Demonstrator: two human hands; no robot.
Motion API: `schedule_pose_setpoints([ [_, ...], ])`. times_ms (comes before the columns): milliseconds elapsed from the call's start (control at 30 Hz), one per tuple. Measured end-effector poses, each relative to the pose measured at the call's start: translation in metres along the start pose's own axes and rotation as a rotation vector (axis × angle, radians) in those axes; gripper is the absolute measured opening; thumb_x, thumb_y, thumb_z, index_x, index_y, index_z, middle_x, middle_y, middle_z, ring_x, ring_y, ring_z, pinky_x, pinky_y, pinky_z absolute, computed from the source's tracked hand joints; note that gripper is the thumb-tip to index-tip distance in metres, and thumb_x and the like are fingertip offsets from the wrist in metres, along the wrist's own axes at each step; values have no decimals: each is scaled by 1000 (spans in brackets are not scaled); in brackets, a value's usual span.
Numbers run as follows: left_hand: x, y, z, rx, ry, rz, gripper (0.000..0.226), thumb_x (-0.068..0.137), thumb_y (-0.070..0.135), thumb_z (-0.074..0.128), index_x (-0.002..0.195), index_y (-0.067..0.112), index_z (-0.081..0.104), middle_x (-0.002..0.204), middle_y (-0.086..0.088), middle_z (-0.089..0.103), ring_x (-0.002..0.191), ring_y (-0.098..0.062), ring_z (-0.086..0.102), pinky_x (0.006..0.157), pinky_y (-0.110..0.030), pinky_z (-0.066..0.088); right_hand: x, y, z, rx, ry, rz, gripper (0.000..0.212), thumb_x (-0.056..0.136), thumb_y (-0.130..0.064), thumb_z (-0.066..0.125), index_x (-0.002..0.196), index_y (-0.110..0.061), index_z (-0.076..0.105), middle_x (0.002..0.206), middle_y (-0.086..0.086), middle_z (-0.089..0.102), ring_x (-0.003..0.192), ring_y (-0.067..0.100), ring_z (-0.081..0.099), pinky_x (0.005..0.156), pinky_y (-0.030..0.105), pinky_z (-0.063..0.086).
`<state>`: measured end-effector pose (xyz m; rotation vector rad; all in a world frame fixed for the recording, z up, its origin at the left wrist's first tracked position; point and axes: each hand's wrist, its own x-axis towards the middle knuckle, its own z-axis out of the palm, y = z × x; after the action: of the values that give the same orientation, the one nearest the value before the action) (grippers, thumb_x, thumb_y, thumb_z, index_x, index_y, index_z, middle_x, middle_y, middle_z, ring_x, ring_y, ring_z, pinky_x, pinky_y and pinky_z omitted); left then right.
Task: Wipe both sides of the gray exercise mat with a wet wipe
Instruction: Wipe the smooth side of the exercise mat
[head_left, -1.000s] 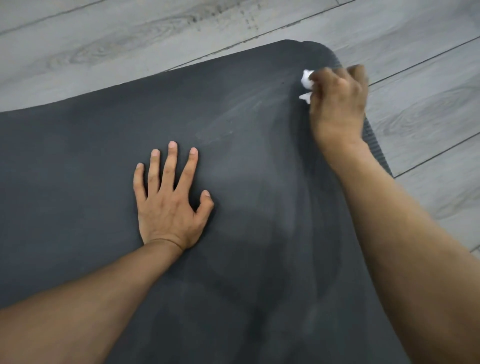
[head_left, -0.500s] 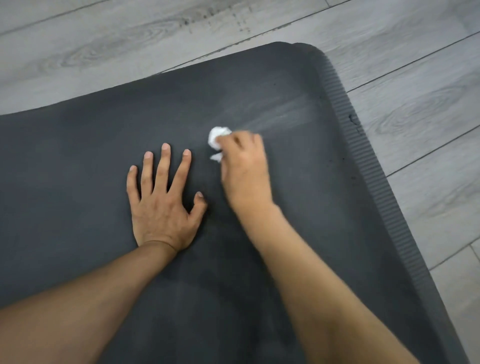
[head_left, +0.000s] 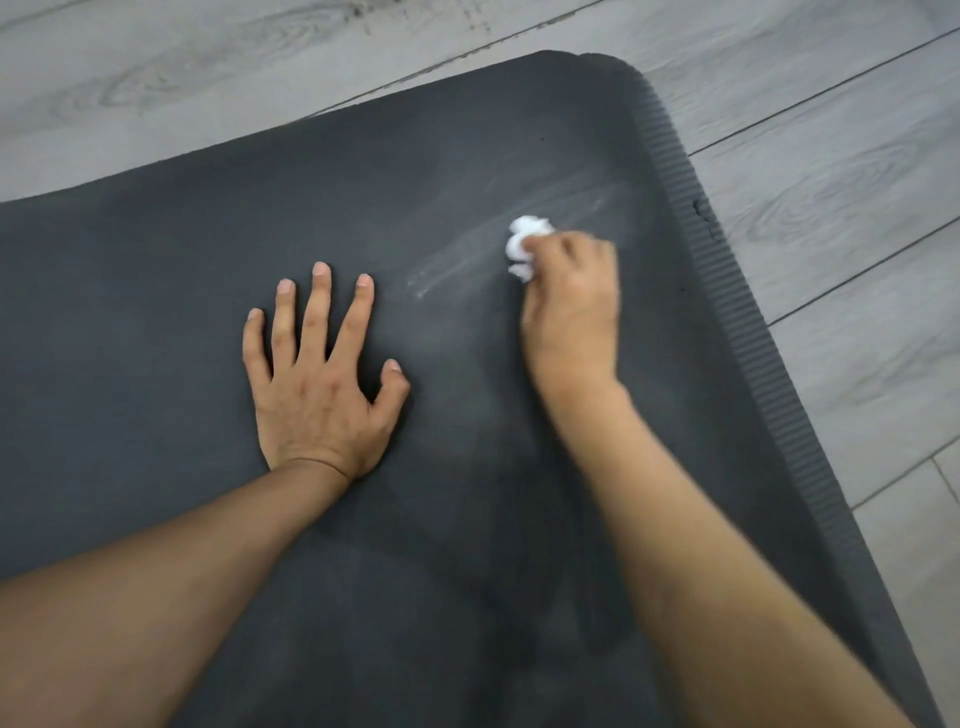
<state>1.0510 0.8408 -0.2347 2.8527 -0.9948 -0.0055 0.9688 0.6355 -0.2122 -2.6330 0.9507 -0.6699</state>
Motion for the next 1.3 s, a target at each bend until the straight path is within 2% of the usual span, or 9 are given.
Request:
schedule_pose_setpoints([
  [167, 0, -1, 1, -14, 3, 12, 73, 92, 53, 35, 161, 32, 24, 170, -3, 17, 156, -31, 15, 125, -56, 11, -48, -36, -6, 94, -129, -346, 20, 96, -5, 54, 109, -9, 69, 98, 8, 64, 85, 27, 53, 83, 34, 48],
  [300, 0, -1, 2, -13, 18, 11, 72, 93, 54, 33, 161, 32, 25, 170, -3, 18, 156, -31, 16, 124, -56, 11, 15, 72, -32, -209, 47, -12, 21, 94, -10, 50, 105, -11, 69, 99, 15, 61, 96, 35, 53, 85, 41, 45],
  [400, 0, -2, 4, -16, 33, 17, 71, 93, 54, 33, 161, 32, 26, 170, -4, 19, 155, -32, 17, 124, -55, 11, 13, 92, -35, -214, 48, 178, 26, 91, -7, 45, 104, -11, 67, 102, 16, 60, 98, 37, 51, 86, 40, 43],
  [500, 0, -1, 3, -17, 36, 14, 71, 93, 54, 33, 161, 32, 26, 170, -3, 19, 155, -32, 17, 125, -55, 11, -25, 50, -28, -59, 75, 43, 24, 87, -2, 51, 101, -12, 69, 98, 13, 62, 88, 34, 52, 83, 37, 43],
  [633, 0, -1, 1, -23, 5, 9, 72, 93, 54, 34, 161, 34, 22, 170, -3, 16, 156, -32, 14, 125, -55, 10, -100, -47, -18, 204, -122, -180, 24, 95, -2, 48, 104, -5, 70, 101, 9, 65, 87, 29, 53, 84, 34, 47],
  [733, 0, 0, -1, -31, -17, 11, 72, 93, 53, 35, 162, 34, 21, 171, -3, 14, 156, -33, 12, 125, -56, 9, -97, -25, -30, 151, -131, -279, 24, 100, -8, 47, 106, -5, 70, 98, 11, 65, 85, 29, 54, 82, 34, 48],
  [900, 0, -1, 0, -47, -23, 8, 72, 94, 54, 34, 162, 34, 19, 171, -3, 13, 157, -32, 11, 125, -57, 8, -50, 98, -50, -156, 173, 212, 21, 90, -2, 52, 101, -10, 69, 98, 10, 62, 89, 31, 53, 89, 25, 40],
  [1033, 0, -3, 0, -40, -5, 8, 72, 93, 54, 35, 161, 34, 21, 171, -3, 14, 157, -32, 11, 125, -56, 8, -53, 99, -37, -101, 198, 202, 22, 91, -4, 48, 101, -11, 66, 102, 9, 61, 91, 30, 53, 91, 15, 29],
  [1300, -2, -3, -1, -78, -1, 29, 70, 95, 55, 34, 161, 33, 23, 170, -6, 16, 156, -33, 11, 125, -56, 6, -50, 95, -38, -143, 269, 232, 25, 89, -7, 43, 102, -8, 64, 101, 14, 60, 90, 34, 52, 87, 33, 39],
])
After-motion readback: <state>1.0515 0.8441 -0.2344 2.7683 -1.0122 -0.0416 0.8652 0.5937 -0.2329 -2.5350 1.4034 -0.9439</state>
